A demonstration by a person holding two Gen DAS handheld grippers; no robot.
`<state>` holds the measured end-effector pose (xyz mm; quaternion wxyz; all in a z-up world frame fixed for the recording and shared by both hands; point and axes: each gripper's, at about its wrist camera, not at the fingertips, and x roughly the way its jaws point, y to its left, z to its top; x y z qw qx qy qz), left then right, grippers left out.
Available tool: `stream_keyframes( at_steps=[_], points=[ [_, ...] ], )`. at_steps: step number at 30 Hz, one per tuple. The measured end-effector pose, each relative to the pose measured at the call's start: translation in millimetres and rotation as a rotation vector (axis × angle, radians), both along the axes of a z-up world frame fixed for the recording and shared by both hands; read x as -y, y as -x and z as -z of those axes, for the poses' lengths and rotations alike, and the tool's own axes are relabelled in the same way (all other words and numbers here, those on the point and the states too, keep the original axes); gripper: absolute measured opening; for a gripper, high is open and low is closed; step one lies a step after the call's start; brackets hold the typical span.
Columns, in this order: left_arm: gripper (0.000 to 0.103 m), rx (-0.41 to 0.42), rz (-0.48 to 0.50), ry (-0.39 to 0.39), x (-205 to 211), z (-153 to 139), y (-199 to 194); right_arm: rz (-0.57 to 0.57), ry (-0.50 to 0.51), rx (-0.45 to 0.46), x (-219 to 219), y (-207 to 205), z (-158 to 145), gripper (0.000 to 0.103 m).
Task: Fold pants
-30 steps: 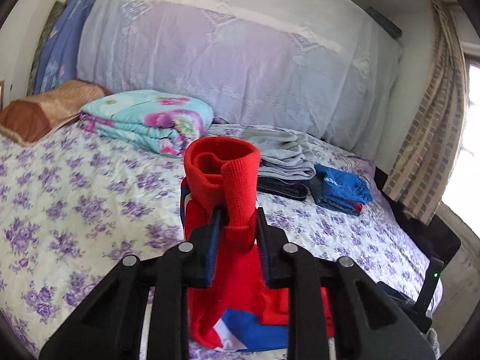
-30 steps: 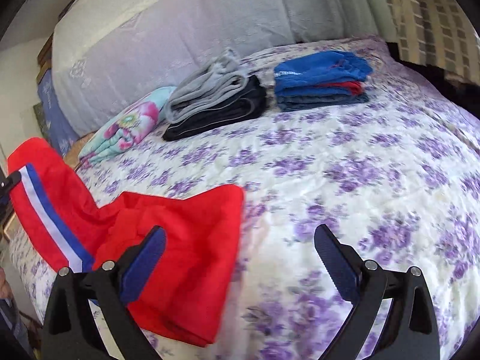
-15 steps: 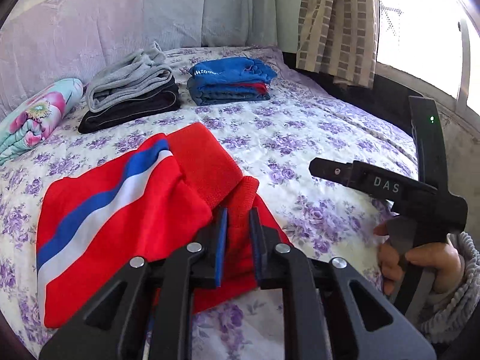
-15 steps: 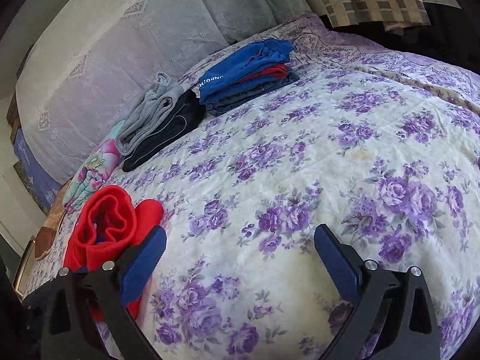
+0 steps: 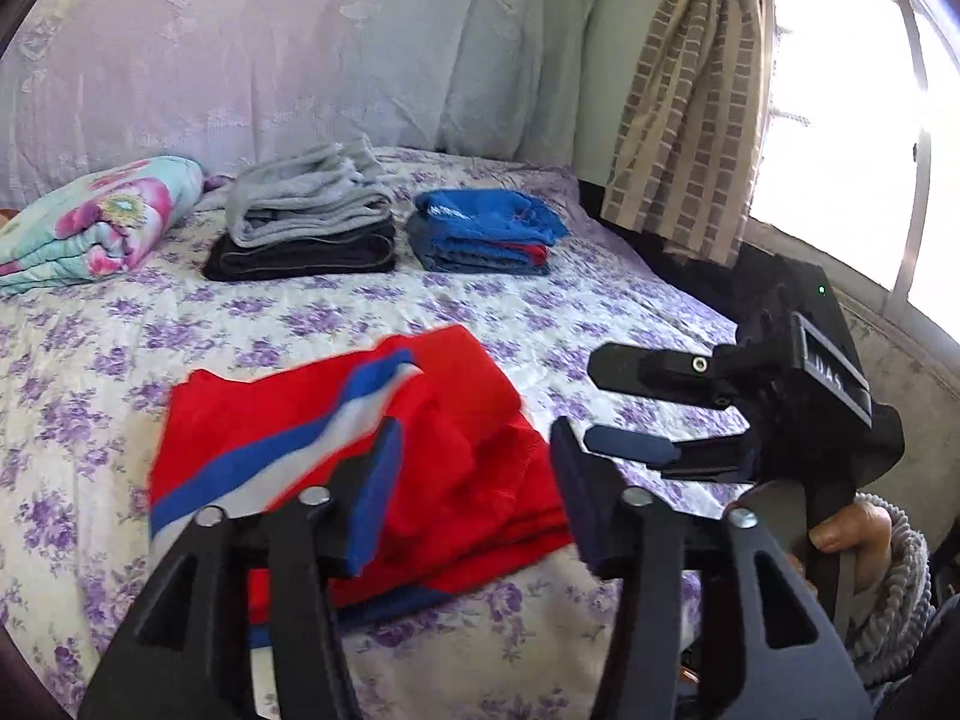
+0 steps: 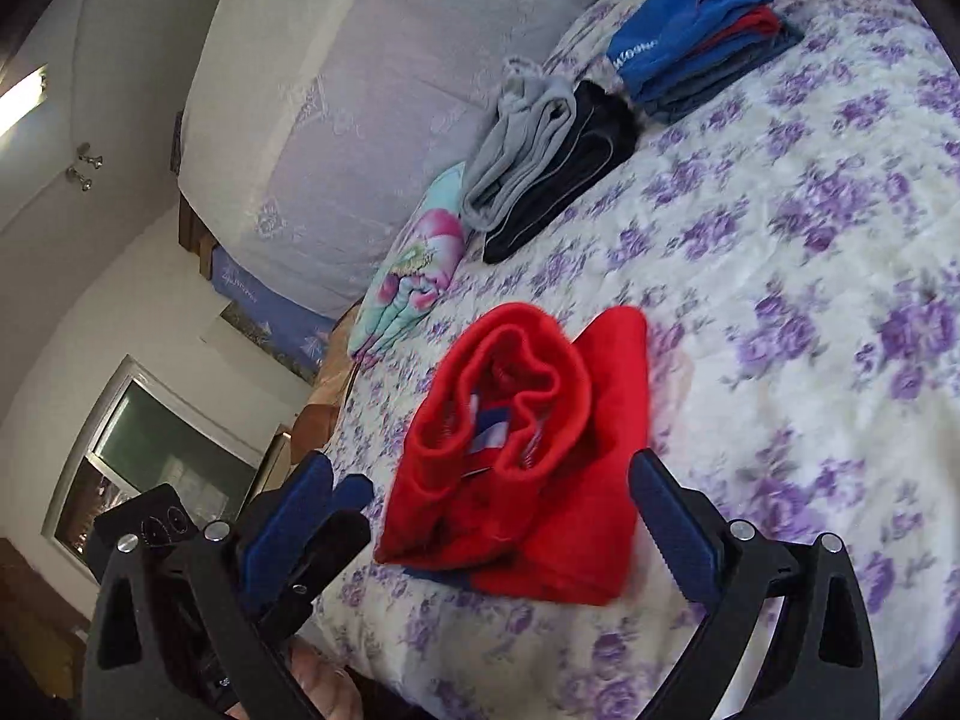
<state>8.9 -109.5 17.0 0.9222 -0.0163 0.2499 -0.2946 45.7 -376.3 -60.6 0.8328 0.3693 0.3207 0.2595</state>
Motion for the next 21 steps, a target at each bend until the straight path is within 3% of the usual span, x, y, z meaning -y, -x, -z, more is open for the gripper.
stream_keyframes(
  at_steps=[4, 10, 13, 15, 17, 21],
  points=[
    [0.065, -0.050, -0.038, 0.097, -39, -6, -4, -0.058, -0.124, -0.110, -12, -12, 15, 0.099],
    [0.069, -0.162, -0.196, 0.153, -87, 17, -22, -0.021, -0.125, -0.159, -22, -19, 17, 0.098],
    [0.069, -0.200, -0.239, 0.153, -99, 29, -28, -0.044, -0.077, -0.159, -36, -31, 17, 0.079],
    [0.070, -0.210, -0.253, 0.146, -103, 33, -29, -0.044, -0.042, -0.149, -40, -38, 19, 0.047],
    [0.072, -0.209, -0.266, 0.149, -107, 34, -28, -0.026, -0.036, -0.124, -37, -37, 20, 0.032],
    [0.078, -0.189, -0.288, 0.157, -114, 29, -25, -0.015, -0.004, -0.034, -25, -18, 2, 0.029]
  ],
)
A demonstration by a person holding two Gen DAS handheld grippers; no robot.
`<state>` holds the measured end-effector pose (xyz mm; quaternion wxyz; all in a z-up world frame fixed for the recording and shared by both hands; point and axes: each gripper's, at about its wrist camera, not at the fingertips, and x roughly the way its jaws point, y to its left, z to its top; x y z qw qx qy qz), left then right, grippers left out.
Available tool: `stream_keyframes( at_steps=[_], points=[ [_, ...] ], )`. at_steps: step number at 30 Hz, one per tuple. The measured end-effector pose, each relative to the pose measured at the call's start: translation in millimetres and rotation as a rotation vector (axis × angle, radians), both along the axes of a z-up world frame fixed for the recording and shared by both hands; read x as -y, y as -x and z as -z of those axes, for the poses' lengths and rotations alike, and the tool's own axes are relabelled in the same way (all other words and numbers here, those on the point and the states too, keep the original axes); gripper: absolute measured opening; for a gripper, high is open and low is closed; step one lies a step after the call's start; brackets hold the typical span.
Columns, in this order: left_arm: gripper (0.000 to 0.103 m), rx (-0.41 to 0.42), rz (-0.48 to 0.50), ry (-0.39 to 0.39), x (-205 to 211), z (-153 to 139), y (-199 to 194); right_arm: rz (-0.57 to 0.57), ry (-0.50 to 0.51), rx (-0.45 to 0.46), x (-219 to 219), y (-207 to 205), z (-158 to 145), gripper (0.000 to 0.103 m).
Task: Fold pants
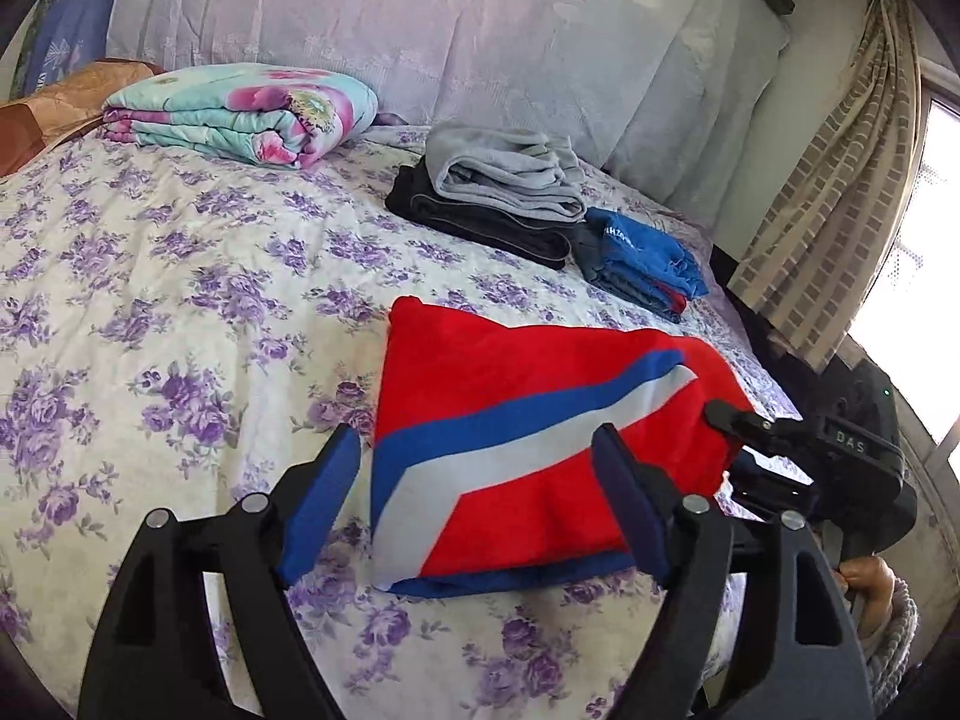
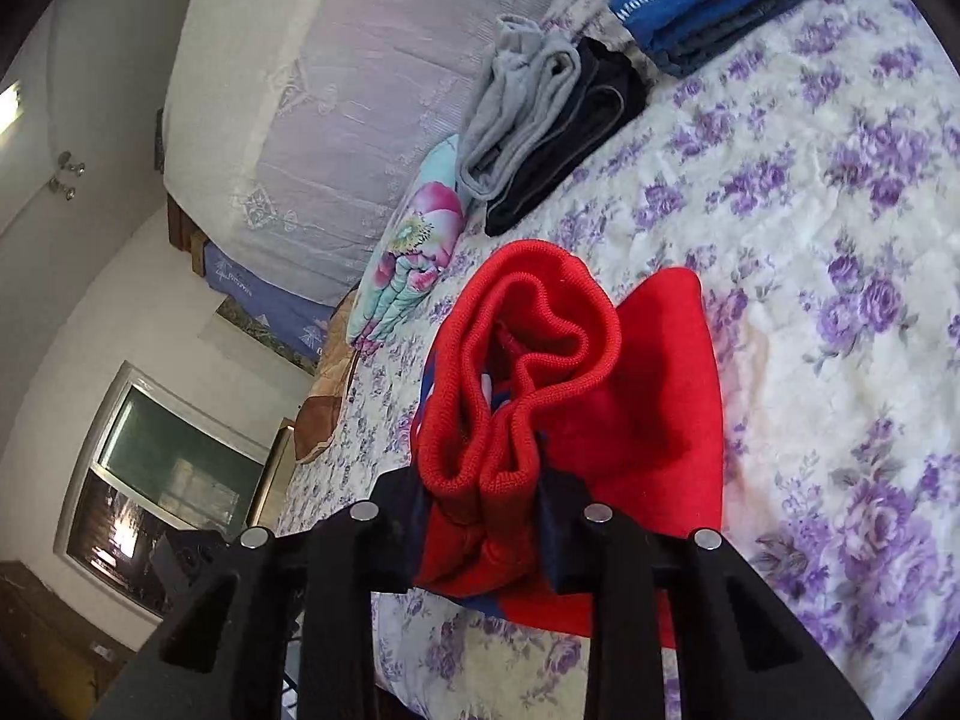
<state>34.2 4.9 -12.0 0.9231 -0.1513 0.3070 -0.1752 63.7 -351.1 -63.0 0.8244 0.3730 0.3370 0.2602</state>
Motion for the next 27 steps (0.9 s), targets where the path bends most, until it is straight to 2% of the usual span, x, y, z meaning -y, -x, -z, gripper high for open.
stream_keyframes(
  at_steps=[4, 7, 10, 12, 14, 16, 20, 22, 24, 25, 26, 27],
  points=[
    [0.081, -0.001, 0.025, -0.012, 7, 0, -1, 0.048, 0.024, -0.079, 24, 3, 23, 0.029],
    [0.082, -0.059, 0.061, -0.099, 29, 12, -11, 0.031, 0.033, -0.119, 24, -1, 43, 0.035],
    [0.082, -0.130, 0.071, -0.191, 43, 27, -18, 0.030, 0.007, -0.123, 28, 2, 37, 0.050],
    [0.082, -0.127, 0.049, -0.184, 39, 28, -18, 0.103, -0.023, -0.096, 44, 10, 22, 0.055],
    [0.082, -0.082, 0.010, -0.129, 27, 17, -14, 0.148, 0.025, 0.014, 52, 20, -8, 0.055],
    [0.082, -0.039, 0.006, -0.084, 23, 3, -11, 0.095, 0.009, 0.083, 46, 19, -32, 0.055],
    [0.082, 0.006, 0.097, -0.074, 43, -15, -12, -0.033, -0.019, 0.121, 10, 2, -49, 0.055],
    [0.082, -0.005, 0.152, -0.100, 60, -11, -13, -0.081, -0.008, 0.102, -10, -9, -43, 0.055],
    [0.082, -0.039, 0.188, -0.187, 78, 8, -17, -0.087, 0.035, 0.056, -22, -23, -28, 0.056],
    [0.082, -0.077, 0.183, -0.238, 84, 21, -21, -0.053, 0.069, 0.016, -21, -30, -17, 0.056],
    [0.082, -0.099, 0.188, -0.265, 87, 32, -25, -0.034, 0.072, -0.025, -15, -37, -2, 0.053],
    [0.083, -0.079, 0.193, -0.287, 89, 40, -23, -0.052, 0.045, -0.060, -8, -42, 14, 0.037]
  ],
)
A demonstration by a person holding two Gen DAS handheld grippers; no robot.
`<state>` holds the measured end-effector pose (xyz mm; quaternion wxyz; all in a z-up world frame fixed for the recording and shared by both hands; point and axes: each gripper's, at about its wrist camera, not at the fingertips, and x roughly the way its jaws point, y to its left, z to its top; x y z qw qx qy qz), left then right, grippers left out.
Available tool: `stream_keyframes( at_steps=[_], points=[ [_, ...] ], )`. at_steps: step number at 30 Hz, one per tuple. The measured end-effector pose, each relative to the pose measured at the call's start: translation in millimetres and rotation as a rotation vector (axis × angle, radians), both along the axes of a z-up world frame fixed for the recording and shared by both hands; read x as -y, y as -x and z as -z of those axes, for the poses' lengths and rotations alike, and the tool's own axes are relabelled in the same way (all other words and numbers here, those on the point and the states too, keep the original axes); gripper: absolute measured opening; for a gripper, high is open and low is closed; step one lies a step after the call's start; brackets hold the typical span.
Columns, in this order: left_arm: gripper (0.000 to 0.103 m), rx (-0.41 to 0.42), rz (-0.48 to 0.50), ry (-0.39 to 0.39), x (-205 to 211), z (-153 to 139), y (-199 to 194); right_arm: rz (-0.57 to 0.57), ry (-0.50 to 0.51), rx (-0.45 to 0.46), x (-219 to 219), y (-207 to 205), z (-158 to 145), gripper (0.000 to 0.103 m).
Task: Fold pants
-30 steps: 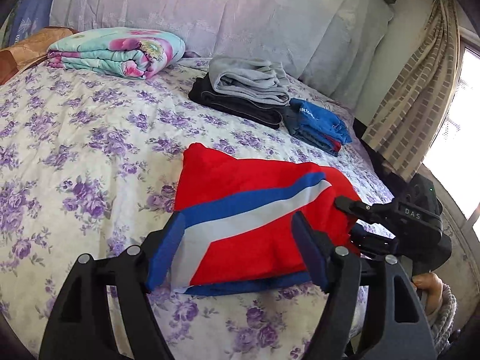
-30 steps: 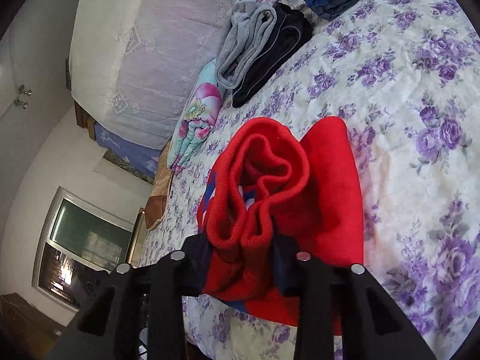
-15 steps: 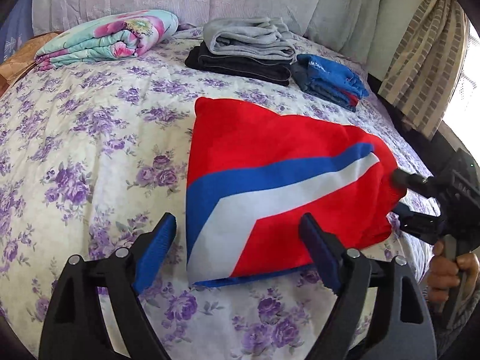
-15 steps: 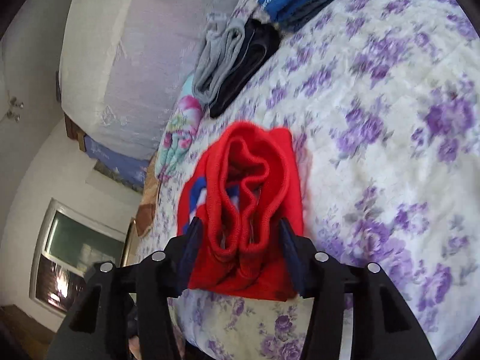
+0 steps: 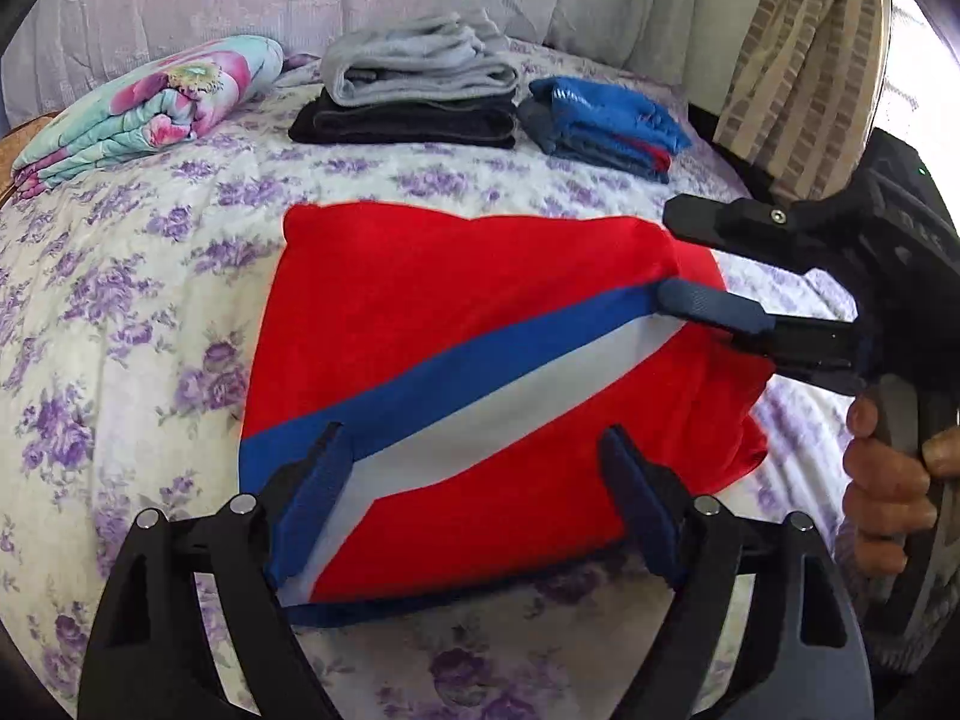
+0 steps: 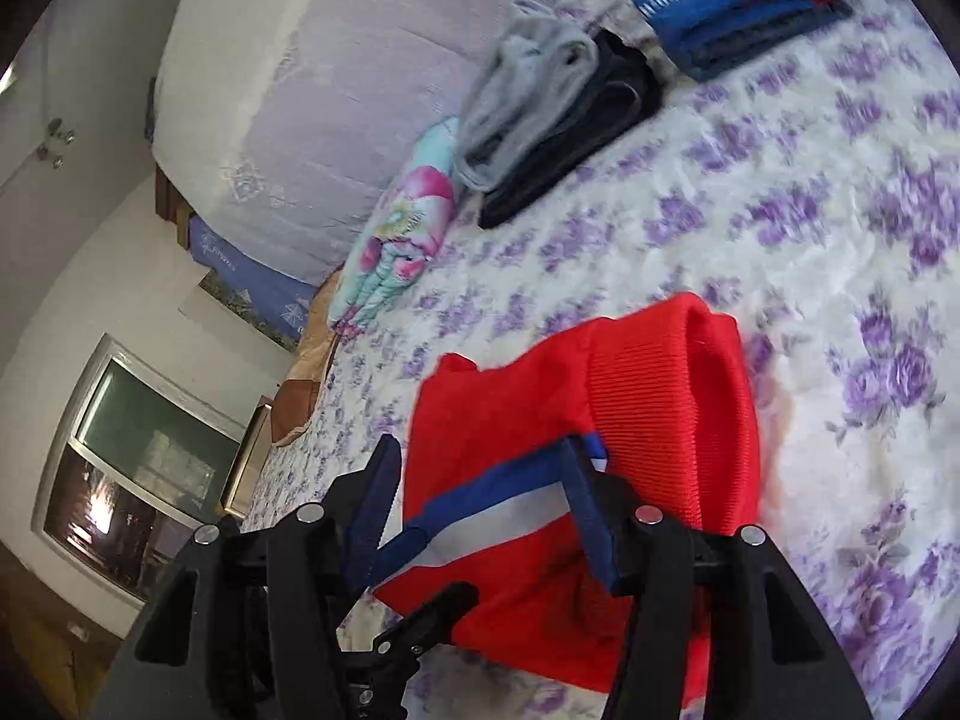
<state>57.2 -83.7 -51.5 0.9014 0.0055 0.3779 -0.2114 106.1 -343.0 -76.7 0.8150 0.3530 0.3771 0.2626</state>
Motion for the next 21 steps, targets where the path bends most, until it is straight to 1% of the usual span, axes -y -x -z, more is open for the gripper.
stream_keyframes(
  at_steps=[1, 2, 3, 4, 5, 6, 7, 8, 10, 12, 14, 15, 17, 18, 19, 21],
  points=[
    [0.083, 0.032, 0.008, -0.021, 1, 1, 4, 0.001, -0.016, -0.017, 9, -3, 11, 0.028],
    [0.083, 0.040, 0.012, -0.034, 2, 0, 7, 0.003, -0.025, -0.032, 15, -3, 16, 0.015],
    [0.083, 0.042, 0.015, -0.034, 1, -1, 8, -0.007, -0.046, -0.047, 19, -2, 19, 0.015],
    [0.083, 0.040, 0.013, -0.011, -3, -3, 10, -0.017, -0.064, -0.059, 21, -1, 17, 0.017],
    [0.083, 0.037, 0.012, 0.031, -9, -6, 12, -0.024, -0.058, -0.063, 21, 0, 12, 0.023],
    [0.083, 0.037, 0.016, 0.074, -15, -9, 14, -0.040, -0.047, -0.048, 19, 0, 3, 0.043],
    [0.083, 0.039, 0.019, 0.120, -22, -12, 15, -0.067, -0.038, -0.020, 15, -2, -10, 0.055],
    [0.083, 0.050, 0.012, 0.167, -29, -16, 15, -0.100, -0.029, 0.000, 6, -6, -23, 0.070],
    [0.083, 0.061, 0.006, 0.238, -38, -23, 14, -0.200, -0.021, 0.012, -15, -25, -47, 0.071],
    [0.083, 0.031, 0.036, 0.249, -34, -22, 10, -0.300, -0.028, -0.008, -38, -51, -64, 0.071],
    [0.083, 0.002, 0.052, 0.215, -27, -13, 7, -0.379, 0.002, -0.056, -65, -84, -69, 0.071],
    [0.084, -0.009, 0.060, 0.185, -22, -7, 7, -0.412, 0.026, -0.089, -80, -101, -68, 0.071],
    [0.086, 0.027, 0.078, 0.111, -13, -3, 12, -0.452, 0.036, -0.160, -100, -120, -59, 0.071],
    [0.088, 0.039, 0.087, 0.092, -10, -2, 13, -0.473, 0.024, -0.197, -111, -128, -54, 0.072],
    [0.089, 0.043, 0.089, 0.087, -9, -1, 14, -0.500, 0.000, -0.220, -123, -131, -50, 0.072],
    [0.091, 0.048, 0.099, 0.095, -10, 0, 13, -0.575, -0.039, -0.229, -145, -128, -43, 0.072]
  ],
)
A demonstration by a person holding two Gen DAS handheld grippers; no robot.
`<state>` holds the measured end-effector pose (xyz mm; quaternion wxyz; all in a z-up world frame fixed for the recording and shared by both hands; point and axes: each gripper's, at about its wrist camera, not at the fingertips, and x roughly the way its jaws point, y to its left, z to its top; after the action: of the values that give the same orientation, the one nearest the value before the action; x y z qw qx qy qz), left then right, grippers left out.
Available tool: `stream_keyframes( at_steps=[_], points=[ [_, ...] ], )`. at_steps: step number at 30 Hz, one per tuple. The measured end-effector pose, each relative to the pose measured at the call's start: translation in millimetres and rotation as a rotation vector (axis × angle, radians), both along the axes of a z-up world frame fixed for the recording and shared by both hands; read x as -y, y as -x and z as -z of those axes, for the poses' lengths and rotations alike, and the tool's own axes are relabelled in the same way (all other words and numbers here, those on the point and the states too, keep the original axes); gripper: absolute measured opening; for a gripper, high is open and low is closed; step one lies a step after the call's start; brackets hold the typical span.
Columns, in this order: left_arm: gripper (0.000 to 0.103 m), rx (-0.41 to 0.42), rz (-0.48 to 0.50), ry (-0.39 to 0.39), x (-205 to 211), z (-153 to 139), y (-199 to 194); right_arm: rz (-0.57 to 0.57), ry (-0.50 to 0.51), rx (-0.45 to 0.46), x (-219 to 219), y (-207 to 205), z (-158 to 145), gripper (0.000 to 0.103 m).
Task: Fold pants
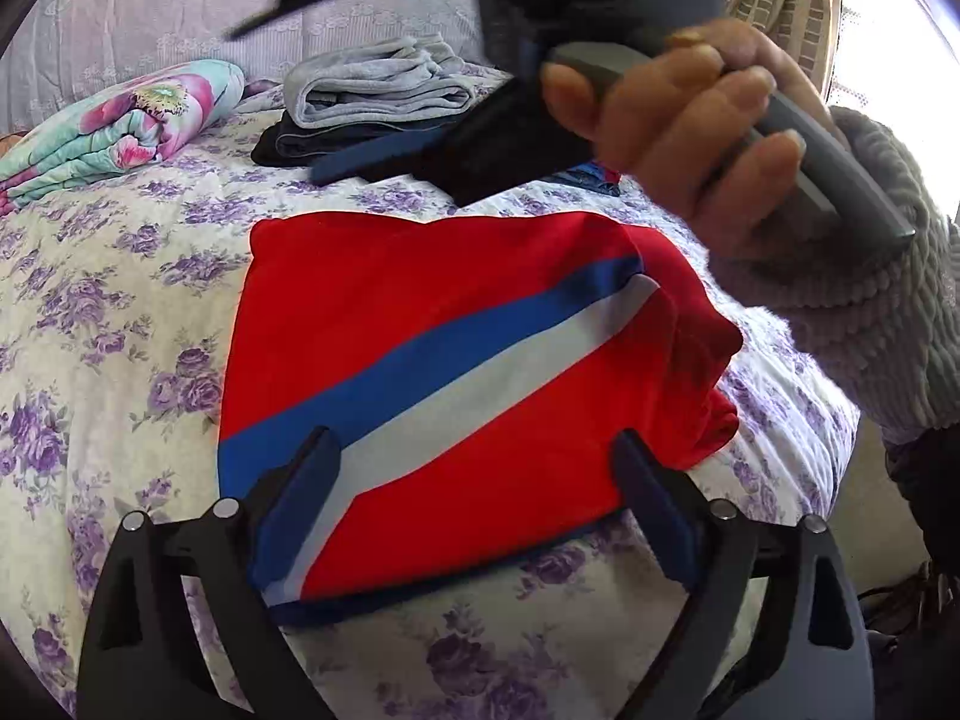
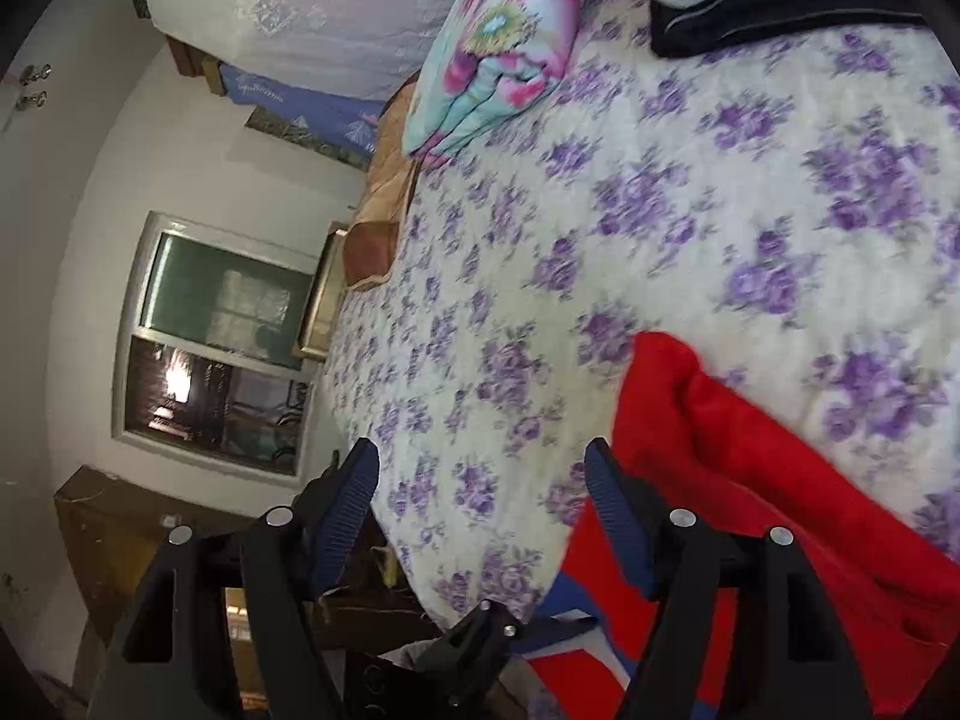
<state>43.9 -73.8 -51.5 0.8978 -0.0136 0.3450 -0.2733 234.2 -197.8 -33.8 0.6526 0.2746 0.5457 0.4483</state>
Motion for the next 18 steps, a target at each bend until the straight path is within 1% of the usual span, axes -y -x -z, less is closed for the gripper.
stream_keyframes(
  at_steps=[1, 2, 4, 5, 6, 7, 8, 9, 10, 11, 12, 14, 15, 17, 18],
  points=[
    [0.092, 0.000, 0.006, 0.005, -1, 0, 0, -0.023, -0.004, -0.007, -8, 2, 5, 0.073],
    [0.092, 0.001, 0.010, 0.006, 0, 0, -1, -0.018, 0.018, -0.013, -14, 2, 12, 0.073],
    [0.093, 0.005, 0.016, 0.000, 0, 1, -1, 0.051, 0.091, -0.021, -16, -9, 31, 0.072],
    [0.093, 0.006, 0.016, -0.002, 0, 1, -1, 0.078, 0.122, -0.029, -14, -18, 41, 0.069],
    [0.093, 0.007, 0.014, -0.003, 0, 1, -1, 0.094, 0.125, -0.057, -10, -26, 52, 0.059],
    [0.093, 0.006, 0.014, -0.002, 0, 2, -1, 0.104, 0.107, -0.087, -5, -32, 59, 0.056],
    [0.093, 0.006, 0.016, 0.003, -1, 2, 0, 0.114, 0.086, -0.094, 0, -36, 59, 0.055],
    [0.094, 0.006, 0.018, 0.005, -1, 2, 1, 0.147, 0.086, -0.061, 7, -36, 52, 0.057],
    [0.094, 0.006, 0.019, 0.006, -1, 2, 2, 0.188, 0.108, -0.018, 14, -36, 44, 0.063],
    [0.094, 0.008, 0.020, 0.005, -1, 2, 3, 0.240, 0.130, 0.018, 24, -35, 34, 0.074],
    [0.094, 0.010, 0.017, 0.006, -2, 1, 4, 0.261, 0.094, 0.026, 34, -31, 26, 0.074],
    [0.094, 0.017, 0.010, 0.028, -6, -3, 6, 0.215, 0.013, 0.016, 42, -18, 14, 0.076],
    [0.094, 0.021, 0.008, 0.046, -9, -7, 5, 0.189, -0.010, 0.025, 44, -8, 7, 0.080],
    [0.094, 0.033, -0.004, 0.078, -12, -15, 4, 0.133, -0.024, 0.041, 41, 13, 1, 0.085],
    [0.094, 0.030, -0.007, 0.092, -13, -17, 3, 0.113, -0.022, 0.040, 39, 20, 3, 0.085]
  ],
)
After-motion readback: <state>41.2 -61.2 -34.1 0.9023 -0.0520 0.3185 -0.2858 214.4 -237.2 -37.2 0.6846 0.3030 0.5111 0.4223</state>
